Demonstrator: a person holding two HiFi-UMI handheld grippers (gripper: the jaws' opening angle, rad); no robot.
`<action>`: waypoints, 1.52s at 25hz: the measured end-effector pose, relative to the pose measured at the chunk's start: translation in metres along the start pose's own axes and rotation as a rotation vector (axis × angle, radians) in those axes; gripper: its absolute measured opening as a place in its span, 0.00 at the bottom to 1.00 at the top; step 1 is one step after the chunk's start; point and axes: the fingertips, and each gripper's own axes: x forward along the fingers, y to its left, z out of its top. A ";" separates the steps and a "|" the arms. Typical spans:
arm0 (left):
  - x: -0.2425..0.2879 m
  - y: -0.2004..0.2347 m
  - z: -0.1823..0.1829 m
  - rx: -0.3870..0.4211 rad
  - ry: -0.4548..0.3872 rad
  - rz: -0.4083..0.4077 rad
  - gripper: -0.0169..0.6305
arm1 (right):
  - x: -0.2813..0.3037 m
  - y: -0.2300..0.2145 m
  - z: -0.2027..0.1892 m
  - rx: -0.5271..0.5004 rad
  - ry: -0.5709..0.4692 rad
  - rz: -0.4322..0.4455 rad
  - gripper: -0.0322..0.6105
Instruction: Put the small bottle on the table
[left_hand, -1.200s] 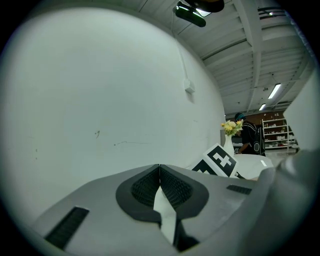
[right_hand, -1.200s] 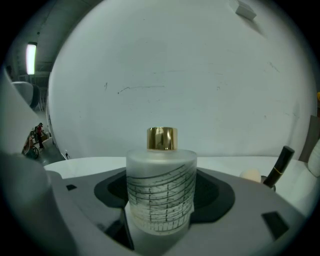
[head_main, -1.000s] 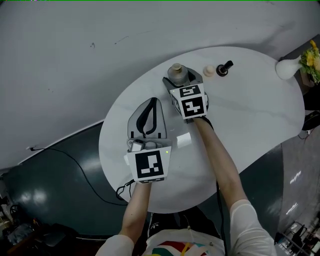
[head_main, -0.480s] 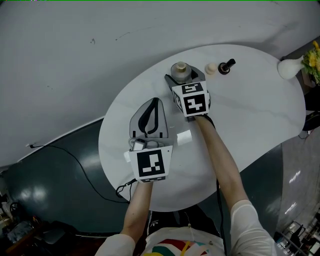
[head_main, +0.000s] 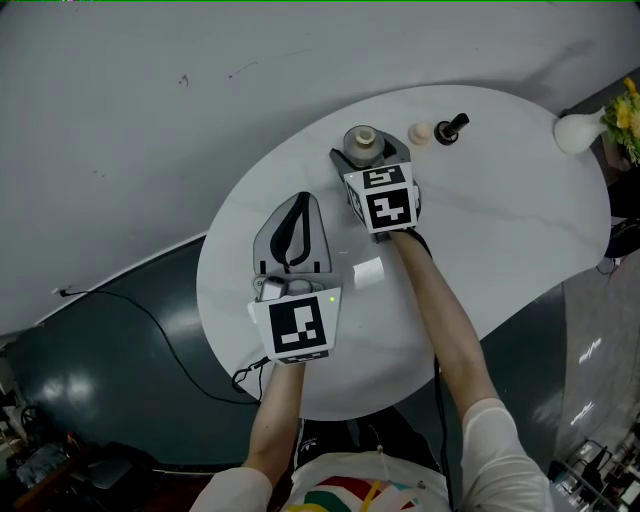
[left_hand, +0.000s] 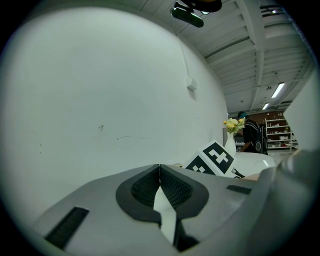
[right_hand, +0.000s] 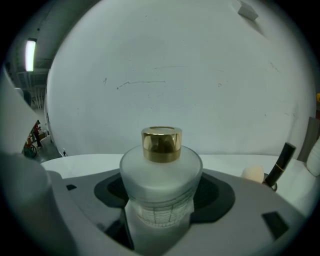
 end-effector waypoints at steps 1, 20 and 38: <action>-0.001 0.000 0.000 -0.001 0.001 0.002 0.05 | 0.000 0.000 -0.001 0.000 0.002 -0.003 0.58; -0.021 0.011 0.010 0.009 -0.005 0.028 0.05 | -0.008 -0.002 0.008 0.050 -0.021 -0.019 0.58; -0.054 0.003 0.112 0.018 -0.133 0.027 0.05 | -0.160 0.001 0.159 0.101 -0.373 -0.024 0.42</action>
